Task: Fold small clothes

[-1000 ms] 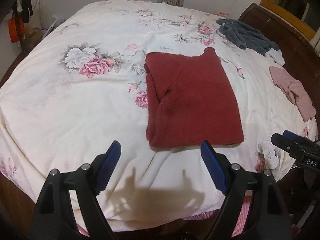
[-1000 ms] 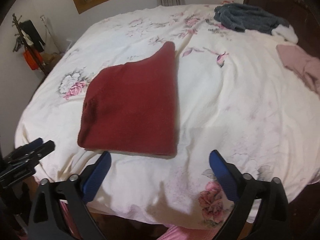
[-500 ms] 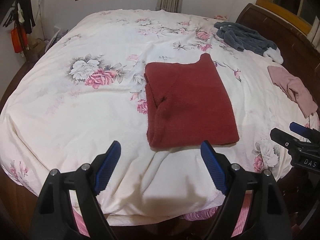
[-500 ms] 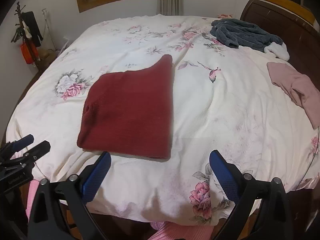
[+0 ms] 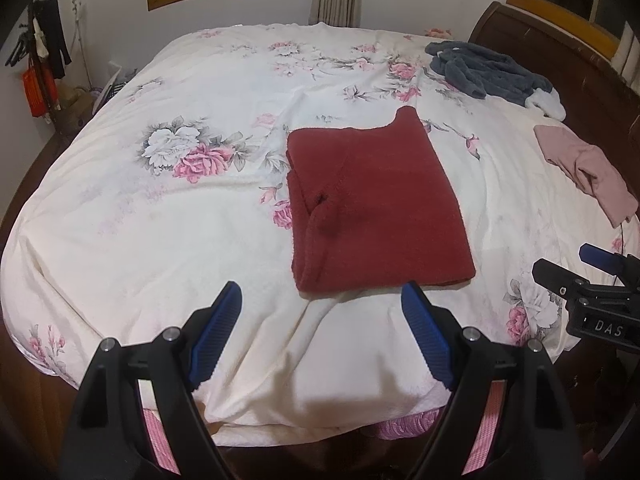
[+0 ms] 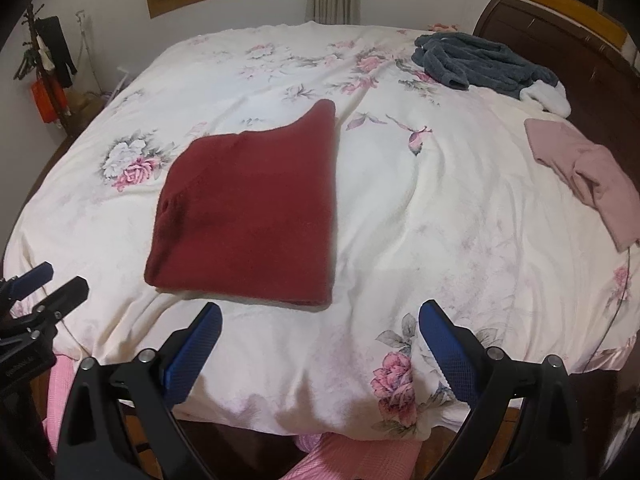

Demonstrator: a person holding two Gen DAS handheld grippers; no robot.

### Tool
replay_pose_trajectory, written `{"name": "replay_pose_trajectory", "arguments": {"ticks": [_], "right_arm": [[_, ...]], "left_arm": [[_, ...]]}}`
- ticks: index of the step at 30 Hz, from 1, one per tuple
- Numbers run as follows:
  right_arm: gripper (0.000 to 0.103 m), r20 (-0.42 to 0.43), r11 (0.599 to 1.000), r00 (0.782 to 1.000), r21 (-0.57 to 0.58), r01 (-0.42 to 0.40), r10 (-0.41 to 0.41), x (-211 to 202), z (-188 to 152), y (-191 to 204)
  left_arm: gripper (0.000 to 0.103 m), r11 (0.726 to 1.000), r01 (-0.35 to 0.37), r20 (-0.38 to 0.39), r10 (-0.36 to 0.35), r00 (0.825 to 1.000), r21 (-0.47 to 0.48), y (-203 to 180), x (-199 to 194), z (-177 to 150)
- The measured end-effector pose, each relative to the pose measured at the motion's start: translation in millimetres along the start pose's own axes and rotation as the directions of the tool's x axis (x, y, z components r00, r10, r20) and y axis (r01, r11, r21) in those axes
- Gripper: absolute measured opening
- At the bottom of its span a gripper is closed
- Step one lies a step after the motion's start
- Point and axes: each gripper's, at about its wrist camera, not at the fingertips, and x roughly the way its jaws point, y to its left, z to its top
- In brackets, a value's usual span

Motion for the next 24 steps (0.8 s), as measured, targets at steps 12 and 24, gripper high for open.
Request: {"name": "replay_pose_trajectory", "arguments": {"ticks": [12,24], "right_arm": [[0.099,0.021,1.0,1.0,0.007,0.003,-0.003,1.9,-2.2,-0.3],[0.099,-0.004,1.0,1.0,0.021,0.016,-0.016,7.2,-1.4,-5.6]], "left_arm": [[0.081,1.0,-0.01,-0.01,0.01,1.0,0.004,-2.0,3.9,-1.9],[0.081,1.0,-0.011,-0.012,0.011,1.0,0.008,-4.2,5.5,-3.5]]}}
